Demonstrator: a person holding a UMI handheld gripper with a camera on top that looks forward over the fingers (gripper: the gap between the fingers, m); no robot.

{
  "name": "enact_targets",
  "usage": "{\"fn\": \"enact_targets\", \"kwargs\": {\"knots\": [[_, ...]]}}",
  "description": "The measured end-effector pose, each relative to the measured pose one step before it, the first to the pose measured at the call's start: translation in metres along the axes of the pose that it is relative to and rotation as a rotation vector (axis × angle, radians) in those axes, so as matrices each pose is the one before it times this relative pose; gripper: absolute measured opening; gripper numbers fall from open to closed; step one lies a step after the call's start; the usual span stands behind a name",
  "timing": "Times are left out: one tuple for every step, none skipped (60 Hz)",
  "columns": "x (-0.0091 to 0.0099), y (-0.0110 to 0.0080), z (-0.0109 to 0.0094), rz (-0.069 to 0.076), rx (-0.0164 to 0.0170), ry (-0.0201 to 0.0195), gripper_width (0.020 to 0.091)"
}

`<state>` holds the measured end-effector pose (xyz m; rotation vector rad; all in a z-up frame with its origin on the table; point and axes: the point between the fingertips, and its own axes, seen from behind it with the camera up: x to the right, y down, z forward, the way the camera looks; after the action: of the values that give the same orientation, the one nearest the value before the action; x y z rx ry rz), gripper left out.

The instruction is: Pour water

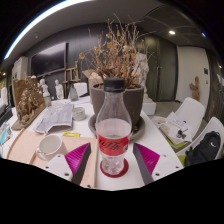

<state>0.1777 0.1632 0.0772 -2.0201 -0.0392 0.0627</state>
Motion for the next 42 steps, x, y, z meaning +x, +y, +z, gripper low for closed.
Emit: {"fn": "enact_targets", "kwargs": {"knots": [[-0.00141, -0.00178, -0.00514, -0.0037, -0.00229, 0.00471, 0.0851], [-0.00158, -0.00193, -0.00553, -0.0043, -0.00247, 0.00427, 0.0846], [-0.00176, -0.00182, -0.00604, -0.0044, -0.00376, 0.00498, 0.0846], [-0.00164, -0.00183, -0.0065, -0.0035, -0.00388, 0.00674, 0.0848], [-0.00161, -0.00172, -0.00666, -0.0034, -0.00444, 0.00819, 0.0848], [-0.00182, -0.0015, -0.00702, -0.0036, -0.00515, 0.00932, 0.085], [-0.00206, -0.00112, -0.00739, -0.0039, -0.00686, 0.01013, 0.0848], [-0.00156, -0.00076, -0.00826, -0.0023, -0.00732, 0.00881, 0.0849], [-0.00337, -0.00054, -0.00842, -0.0025, -0.00797, 0.00774, 0.0848], [-0.00229, -0.00089, -0.00883, -0.003, -0.00719, 0.00447, 0.0848], [-0.0044, -0.00069, -0.00869, -0.0023, -0.00693, 0.00493, 0.0849], [-0.00393, -0.00033, -0.00899, -0.0015, -0.00679, 0.00509, 0.085], [-0.00451, 0.00005, -0.00939, -0.0008, -0.00679, 0.00438, 0.0851], [-0.0052, -0.00016, -0.00957, -0.0009, -0.00555, 0.00228, 0.0851], [-0.00528, -0.00044, -0.00932, -0.0013, -0.0031, 0.00136, 0.085], [-0.00509, -0.00027, -0.00942, -0.0019, -0.00219, 0.00108, 0.0849], [-0.00396, 0.00059, -0.00876, -0.0019, -0.00424, 0.00277, 0.0849], [-0.00474, 0.00124, -0.00768, -0.0011, -0.00344, 0.00349, 0.0847], [-0.00461, 0.00091, -0.00907, -0.002, -0.00529, 0.00481, 0.0846], [-0.00476, 0.00122, -0.00856, -0.0026, -0.00448, 0.00426, 0.0848], [-0.00458, 0.00134, -0.00904, -0.0025, -0.00482, 0.00494, 0.0848], [-0.00435, 0.00154, -0.00889, -0.0012, -0.00506, 0.00605, 0.0849], [-0.00427, 0.00209, -0.00897, -0.0009, -0.00534, 0.00554, 0.0848], [-0.00443, 0.00161, -0.00846, -0.0014, -0.00491, 0.00445, 0.085], [-0.00459, 0.00142, -0.00785, -0.0014, -0.00326, 0.00332, 0.0851], [-0.00472, 0.00094, -0.00802, -0.0005, -0.00309, 0.00129, 0.0851], [-0.0048, 0.00231, -0.00794, -0.0005, -0.00382, 0.00137, 0.0849], [-0.0055, 0.00232, -0.00681, -0.0006, -0.00372, -0.00124, 0.0851], [-0.00596, 0.0022, -0.00661, -0.0022, -0.0045, -0.00365, 0.0851], [-0.00559, 0.00239, -0.00643, -0.0031, -0.00469, -0.00399, 0.0849], [-0.00541, 0.00221, -0.00617, -0.0026, -0.00442, -0.0033, 0.085], [-0.00451, 0.00213, -0.0057, -0.0007, -0.00468, -0.00103, 0.0849], [-0.00426, 0.002, -0.00539, 0.0006, -0.00396, -0.00002, 0.0848], [-0.00424, 0.00204, -0.0053, 0.001, -0.00338, -0.00007, 0.0848], [-0.0041, 0.00137, -0.00488, 0.0008, -0.00276, 0.00086, 0.0848], [-0.00425, 0.00151, -0.00306, 0.0017, -0.00135, -0.00026, 0.0846], [-0.00375, 0.00179, -0.00464, 0.0016, -0.00184, -0.00047, 0.0846], [-0.00354, 0.00183, -0.00475, 0.0005, -0.0023, -0.00191, 0.085], [-0.0037, 0.0014, -0.00359, -0.0018, -0.00089, -0.00228, 0.0849], [-0.00316, 0.00101, -0.00296, -0.0027, 0.00026, -0.00115, 0.0852], [-0.00232, 0.00104, -0.00263, -0.0028, 0.00077, 0.0009, 0.0852], [-0.00182, 0.00122, -0.00226, -0.0019, -0.00081, 0.00369, 0.0851]]}}
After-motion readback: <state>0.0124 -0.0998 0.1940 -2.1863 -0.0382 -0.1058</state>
